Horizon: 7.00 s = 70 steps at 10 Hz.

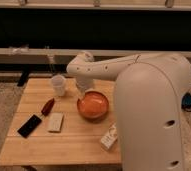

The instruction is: Place the eraser in the ceramic cup

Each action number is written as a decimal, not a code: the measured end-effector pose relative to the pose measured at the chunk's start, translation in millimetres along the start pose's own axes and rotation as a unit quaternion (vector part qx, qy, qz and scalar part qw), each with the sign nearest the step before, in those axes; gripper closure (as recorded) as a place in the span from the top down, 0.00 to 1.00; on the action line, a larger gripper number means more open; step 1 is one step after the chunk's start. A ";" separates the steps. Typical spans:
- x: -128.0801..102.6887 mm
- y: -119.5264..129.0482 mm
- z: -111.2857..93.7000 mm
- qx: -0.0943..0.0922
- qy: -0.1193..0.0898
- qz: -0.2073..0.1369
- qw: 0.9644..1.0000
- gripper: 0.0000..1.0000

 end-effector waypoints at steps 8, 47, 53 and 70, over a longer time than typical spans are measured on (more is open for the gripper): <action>-6.9 29.3 -11.2 -0.015 -0.010 -0.036 0.999 0.66; -85.3 382.9 51.3 -0.015 0.005 -0.673 0.740 0.66; -92.7 390.1 59.1 -0.016 0.008 -0.688 0.726 0.66; -114.1 399.6 4.3 -0.040 -0.051 -0.683 0.727 0.00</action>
